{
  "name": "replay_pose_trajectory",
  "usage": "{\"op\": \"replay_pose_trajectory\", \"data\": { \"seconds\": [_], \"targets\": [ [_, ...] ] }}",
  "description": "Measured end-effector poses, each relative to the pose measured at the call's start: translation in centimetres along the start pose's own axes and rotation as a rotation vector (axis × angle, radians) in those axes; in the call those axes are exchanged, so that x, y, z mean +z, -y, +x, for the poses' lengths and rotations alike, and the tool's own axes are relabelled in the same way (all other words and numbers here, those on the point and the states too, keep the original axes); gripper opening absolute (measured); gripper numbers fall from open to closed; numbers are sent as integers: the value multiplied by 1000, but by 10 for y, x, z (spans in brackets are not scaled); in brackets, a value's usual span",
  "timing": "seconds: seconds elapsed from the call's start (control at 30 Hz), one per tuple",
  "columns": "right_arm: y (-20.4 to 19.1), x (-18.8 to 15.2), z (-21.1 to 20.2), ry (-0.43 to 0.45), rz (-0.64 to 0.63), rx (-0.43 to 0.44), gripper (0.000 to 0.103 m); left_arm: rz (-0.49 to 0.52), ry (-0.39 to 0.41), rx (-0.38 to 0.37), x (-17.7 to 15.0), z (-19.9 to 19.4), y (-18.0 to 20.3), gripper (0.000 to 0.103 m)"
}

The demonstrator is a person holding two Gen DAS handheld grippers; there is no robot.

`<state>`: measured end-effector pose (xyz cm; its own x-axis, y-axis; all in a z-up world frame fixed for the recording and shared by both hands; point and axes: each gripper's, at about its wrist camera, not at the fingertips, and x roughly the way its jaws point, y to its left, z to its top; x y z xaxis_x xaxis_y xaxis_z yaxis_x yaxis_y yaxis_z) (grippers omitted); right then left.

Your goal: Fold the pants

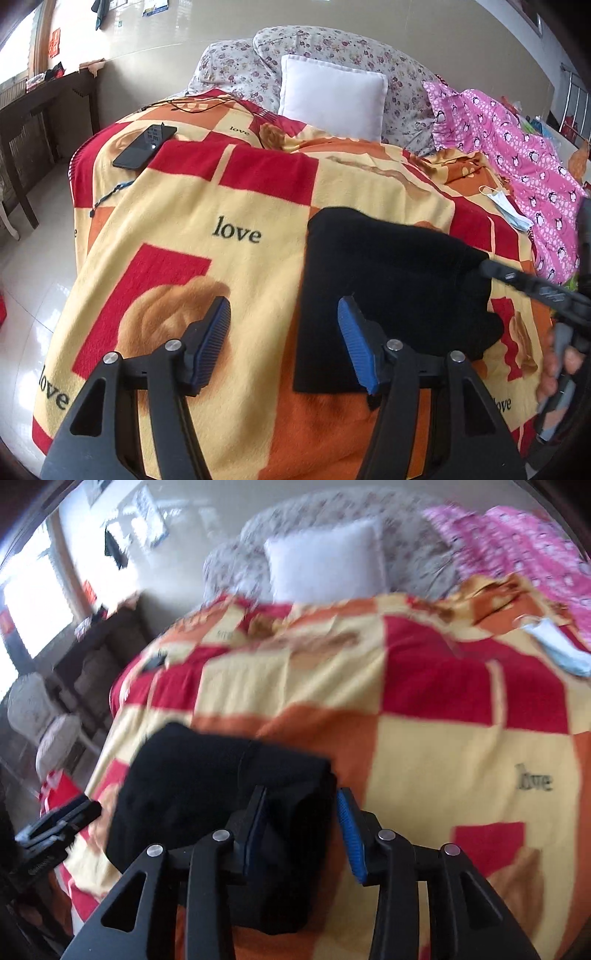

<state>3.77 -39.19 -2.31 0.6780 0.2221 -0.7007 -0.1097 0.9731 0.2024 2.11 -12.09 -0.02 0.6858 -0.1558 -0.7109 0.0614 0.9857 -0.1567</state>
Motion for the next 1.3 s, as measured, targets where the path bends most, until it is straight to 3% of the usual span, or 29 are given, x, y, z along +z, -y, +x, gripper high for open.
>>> {"op": "replay_pose_trajectory", "data": {
  "seconds": [0.1,0.23,0.4,0.47,0.57,0.73,1.1,1.3],
  "targets": [
    [-8,5,-23,69,-8,73,40,17,8,21,9,7,10,62],
    [-28,8,-18,55,-63,133,36,44,1,51,17,23,23,62],
    [-40,8,22,-4,-75,113,34,74,-26,74,20,48,35,63],
    [-35,7,36,-27,-67,66,31,80,-28,80,20,55,38,67],
    [-25,7,56,-59,-37,68,31,91,-25,95,22,61,41,72],
    [-22,12,67,-62,-35,66,31,100,-29,110,24,68,43,72],
    [-39,-12,11,-24,-110,74,38,91,-4,108,12,35,35,72],
    [-39,-34,-5,-34,-134,81,45,47,-1,54,-3,19,31,73]
  ]
}}
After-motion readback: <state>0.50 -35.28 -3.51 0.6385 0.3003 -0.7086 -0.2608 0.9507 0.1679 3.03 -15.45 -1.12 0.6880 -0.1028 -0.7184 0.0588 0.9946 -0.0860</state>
